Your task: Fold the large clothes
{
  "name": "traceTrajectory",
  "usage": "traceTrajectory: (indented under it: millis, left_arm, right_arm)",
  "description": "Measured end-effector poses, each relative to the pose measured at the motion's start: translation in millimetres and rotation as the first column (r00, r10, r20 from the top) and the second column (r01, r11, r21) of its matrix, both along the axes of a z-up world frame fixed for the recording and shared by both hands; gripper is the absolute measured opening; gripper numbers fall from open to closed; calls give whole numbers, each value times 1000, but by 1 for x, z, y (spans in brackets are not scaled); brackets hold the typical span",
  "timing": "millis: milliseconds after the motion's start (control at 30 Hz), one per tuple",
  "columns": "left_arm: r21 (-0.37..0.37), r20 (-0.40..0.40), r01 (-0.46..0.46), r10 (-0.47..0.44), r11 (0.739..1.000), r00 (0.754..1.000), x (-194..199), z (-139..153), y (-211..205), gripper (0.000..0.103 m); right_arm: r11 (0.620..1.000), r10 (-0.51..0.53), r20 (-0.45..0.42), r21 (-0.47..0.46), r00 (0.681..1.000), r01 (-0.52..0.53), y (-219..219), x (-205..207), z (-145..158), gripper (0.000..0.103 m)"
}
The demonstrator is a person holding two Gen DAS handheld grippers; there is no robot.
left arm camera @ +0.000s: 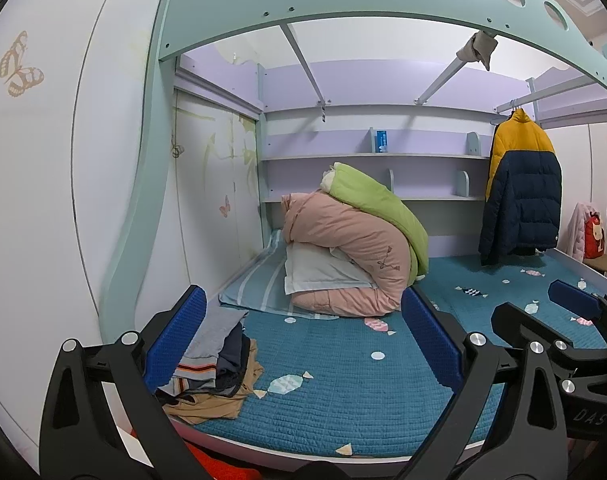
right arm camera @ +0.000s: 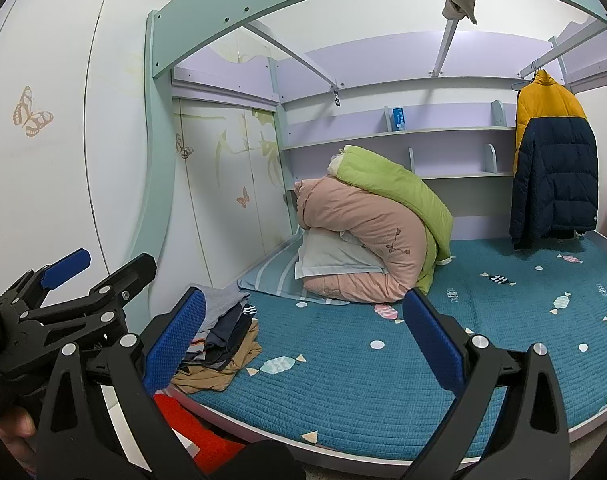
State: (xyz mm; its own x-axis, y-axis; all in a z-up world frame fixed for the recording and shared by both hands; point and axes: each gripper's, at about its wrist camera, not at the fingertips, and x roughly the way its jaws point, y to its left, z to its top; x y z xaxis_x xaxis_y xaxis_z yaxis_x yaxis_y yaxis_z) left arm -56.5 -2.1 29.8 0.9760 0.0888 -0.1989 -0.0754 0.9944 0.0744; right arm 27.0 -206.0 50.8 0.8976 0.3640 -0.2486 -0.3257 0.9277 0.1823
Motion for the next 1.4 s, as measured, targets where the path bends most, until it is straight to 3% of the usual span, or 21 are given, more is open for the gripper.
traceTrajectory:
  millis: [1400]
  left_arm:
    - [-12, 4, -36, 36, 999, 999, -8, -2, -8, 98]
  right_arm:
    - [1000, 13, -16, -8, 1000, -13, -4, 1, -2, 95]
